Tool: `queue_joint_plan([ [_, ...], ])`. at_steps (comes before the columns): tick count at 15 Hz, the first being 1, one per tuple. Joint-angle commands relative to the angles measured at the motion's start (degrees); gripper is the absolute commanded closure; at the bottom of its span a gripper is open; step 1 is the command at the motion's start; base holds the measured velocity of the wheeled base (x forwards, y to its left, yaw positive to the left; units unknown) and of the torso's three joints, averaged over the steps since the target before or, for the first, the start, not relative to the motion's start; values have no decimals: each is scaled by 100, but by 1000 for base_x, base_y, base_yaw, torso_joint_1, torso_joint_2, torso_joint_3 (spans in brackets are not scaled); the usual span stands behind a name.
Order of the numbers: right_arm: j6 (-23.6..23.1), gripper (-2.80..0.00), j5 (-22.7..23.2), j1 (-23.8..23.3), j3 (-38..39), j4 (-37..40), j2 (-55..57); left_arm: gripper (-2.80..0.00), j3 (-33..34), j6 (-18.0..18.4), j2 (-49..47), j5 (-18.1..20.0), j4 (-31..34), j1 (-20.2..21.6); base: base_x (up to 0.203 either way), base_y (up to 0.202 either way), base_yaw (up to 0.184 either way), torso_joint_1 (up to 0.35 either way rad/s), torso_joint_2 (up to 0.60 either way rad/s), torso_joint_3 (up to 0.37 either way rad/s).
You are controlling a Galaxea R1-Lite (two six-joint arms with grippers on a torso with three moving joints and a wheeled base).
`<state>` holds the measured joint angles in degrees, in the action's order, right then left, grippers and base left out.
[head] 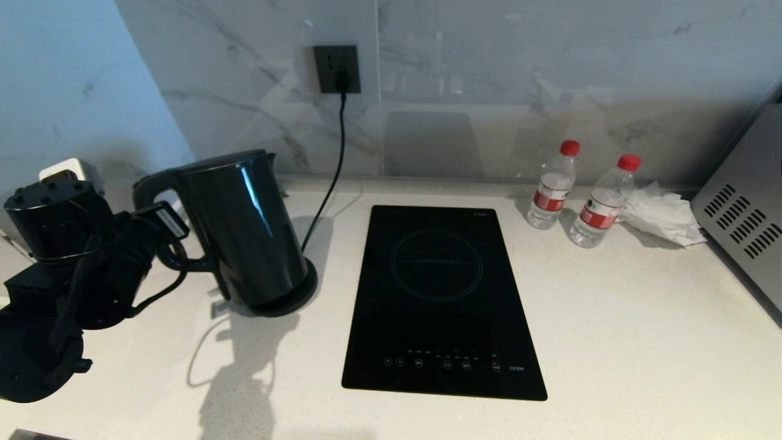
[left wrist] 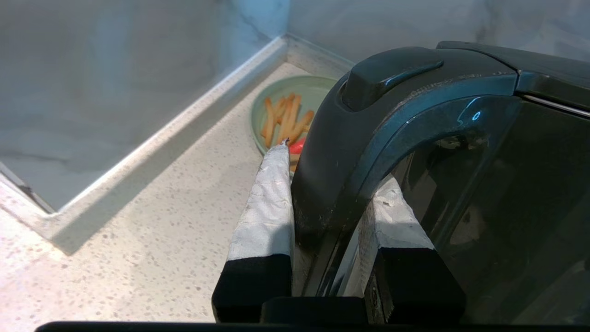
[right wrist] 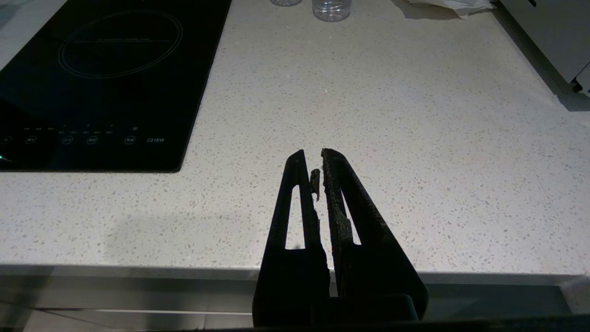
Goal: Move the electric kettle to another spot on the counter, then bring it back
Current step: Place it on the power base
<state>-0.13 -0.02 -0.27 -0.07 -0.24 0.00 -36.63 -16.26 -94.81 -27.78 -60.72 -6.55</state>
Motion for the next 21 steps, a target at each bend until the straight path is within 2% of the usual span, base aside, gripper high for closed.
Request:
queue_joint_plan([
  [1,-4,0,-3,0,7,-2,0,0,-71,-18,-117,-41,-36,-56,0,0,0,0,0,0],
  [4,-4,0,2,0,-1,-2,0,0,-239,-26,-284,-280,-36,-147,0,0,0,0,0,0],
  [11,-4,0,2,0,-1,-2,0,0,-229,-26,-344,-280,-36,-285,0,0,0,0,0,0],
  [14,-4,0,0,0,-1,-2,0,0,57,-57,-302,-246,-73,-294,0,0,0,0,0,0],
  [17,-4,0,-6,0,-1,-2,0,0,398,-37,-365,-202,-559,-294,0,0,0,0,0,0],
  [21,-4,0,2,0,-1,-2,0,0,498,-35,-354,-175,-634,-294,0,0,0,0,0,0],
])
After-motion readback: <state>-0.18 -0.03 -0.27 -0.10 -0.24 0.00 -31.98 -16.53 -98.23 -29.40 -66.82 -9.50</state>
